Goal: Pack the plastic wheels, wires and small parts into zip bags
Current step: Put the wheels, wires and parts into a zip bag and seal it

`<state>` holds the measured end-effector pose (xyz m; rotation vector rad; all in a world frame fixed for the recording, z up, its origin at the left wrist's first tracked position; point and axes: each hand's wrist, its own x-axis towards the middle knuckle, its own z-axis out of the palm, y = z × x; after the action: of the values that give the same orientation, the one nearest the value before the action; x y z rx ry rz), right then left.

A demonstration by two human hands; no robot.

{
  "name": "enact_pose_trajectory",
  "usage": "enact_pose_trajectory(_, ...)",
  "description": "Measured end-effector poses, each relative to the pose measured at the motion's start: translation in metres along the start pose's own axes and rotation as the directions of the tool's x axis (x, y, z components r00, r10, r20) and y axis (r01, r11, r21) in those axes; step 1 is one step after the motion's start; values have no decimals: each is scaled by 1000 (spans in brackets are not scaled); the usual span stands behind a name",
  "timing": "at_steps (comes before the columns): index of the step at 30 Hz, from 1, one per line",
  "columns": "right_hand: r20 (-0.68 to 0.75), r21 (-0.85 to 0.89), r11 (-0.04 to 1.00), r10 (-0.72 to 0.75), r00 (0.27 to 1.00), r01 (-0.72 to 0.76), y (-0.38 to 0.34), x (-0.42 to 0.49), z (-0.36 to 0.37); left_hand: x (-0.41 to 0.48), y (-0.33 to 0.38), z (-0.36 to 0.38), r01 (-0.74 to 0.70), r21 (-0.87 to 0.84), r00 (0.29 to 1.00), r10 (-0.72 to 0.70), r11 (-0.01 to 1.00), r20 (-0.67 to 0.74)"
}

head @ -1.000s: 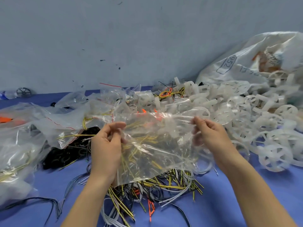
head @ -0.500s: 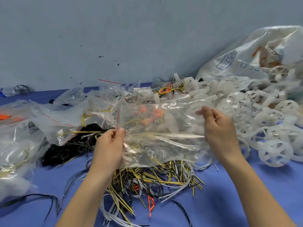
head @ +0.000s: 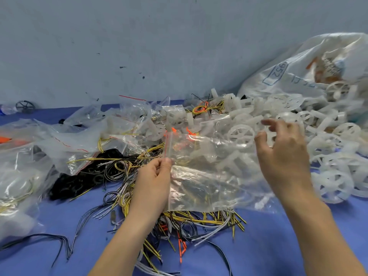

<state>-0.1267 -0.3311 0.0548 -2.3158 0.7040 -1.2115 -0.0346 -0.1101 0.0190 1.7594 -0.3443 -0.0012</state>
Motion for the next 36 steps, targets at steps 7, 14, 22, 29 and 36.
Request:
enact_pose_trajectory(7, 489, 245, 970, -124, 863, 0, -48, -37, 33, -14, 10, 19, -64, 98, 991, 52, 993, 120)
enact_pose_trajectory(14, 538, 289, 949, -50, 842, -128, -60, -50, 52, -15, 13, 19, -104, 143, 988, 86, 984, 128)
enact_pose_trajectory(22, 575, 344, 893, 44, 817, -290, -64, -51, 55, -11, 7, 16, -68, 82, 993, 60, 994, 101)
enact_pose_trajectory(29, 585, 382, 858, 63, 808, -344, -64, -51, 55, -13, 10, 15, -57, -9, 970, 58, 998, 236)
enact_pose_trajectory(36, 642, 485, 750, 45, 766, -450, -59, -53, 50, -11, 10, 13, 31, -109, 966, -2, 994, 257)
